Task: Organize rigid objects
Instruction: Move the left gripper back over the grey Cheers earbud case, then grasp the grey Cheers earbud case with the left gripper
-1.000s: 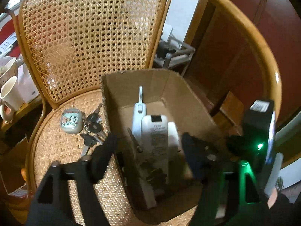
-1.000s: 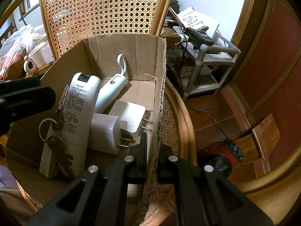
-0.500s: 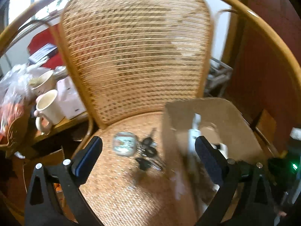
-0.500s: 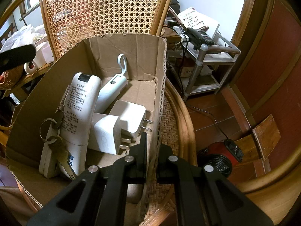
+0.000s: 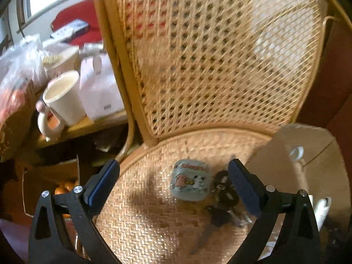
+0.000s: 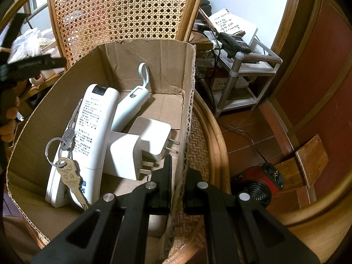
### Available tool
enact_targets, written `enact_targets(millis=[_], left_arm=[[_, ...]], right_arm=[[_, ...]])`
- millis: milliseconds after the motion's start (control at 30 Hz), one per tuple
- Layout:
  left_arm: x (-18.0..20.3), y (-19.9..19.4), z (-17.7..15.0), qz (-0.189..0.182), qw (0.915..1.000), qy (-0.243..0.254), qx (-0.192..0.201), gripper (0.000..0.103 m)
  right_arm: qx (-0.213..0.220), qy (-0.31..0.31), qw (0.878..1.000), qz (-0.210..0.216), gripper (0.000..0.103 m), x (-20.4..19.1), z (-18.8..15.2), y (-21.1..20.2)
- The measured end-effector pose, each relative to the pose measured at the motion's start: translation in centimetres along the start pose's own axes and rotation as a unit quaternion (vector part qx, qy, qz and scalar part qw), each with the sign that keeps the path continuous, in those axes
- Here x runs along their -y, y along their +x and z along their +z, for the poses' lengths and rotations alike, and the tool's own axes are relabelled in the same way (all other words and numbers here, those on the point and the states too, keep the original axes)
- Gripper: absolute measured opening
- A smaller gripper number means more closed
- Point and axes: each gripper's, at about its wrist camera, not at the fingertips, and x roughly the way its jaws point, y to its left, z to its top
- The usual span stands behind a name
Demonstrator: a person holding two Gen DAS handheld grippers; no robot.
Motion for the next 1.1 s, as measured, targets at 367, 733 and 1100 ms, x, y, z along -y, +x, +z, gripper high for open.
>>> enact_targets(millis=[367, 733, 1100], left_arm=[[0.5, 5.2, -1.3, 0.014, 0.9989, 0.016, -0.043, 0.099], [-0.4, 7.8, -2.6, -0.047, 0.9968, -0.017, -0.062, 0.088], [1.5, 7.6, -2.9, -0.053, 0.9947, 0.017, -0.086, 0.061]], right_arm=[[0.0, 0.0, 1.0, 0.0, 0.009, 0.0, 0.0, 0.0], [0.0, 0.0, 1.0, 0.0, 0.009, 0.0, 0.0, 0.0], [0.0, 0.0, 1.0, 0.0, 0.009, 0.1, -0.1, -0.1]])
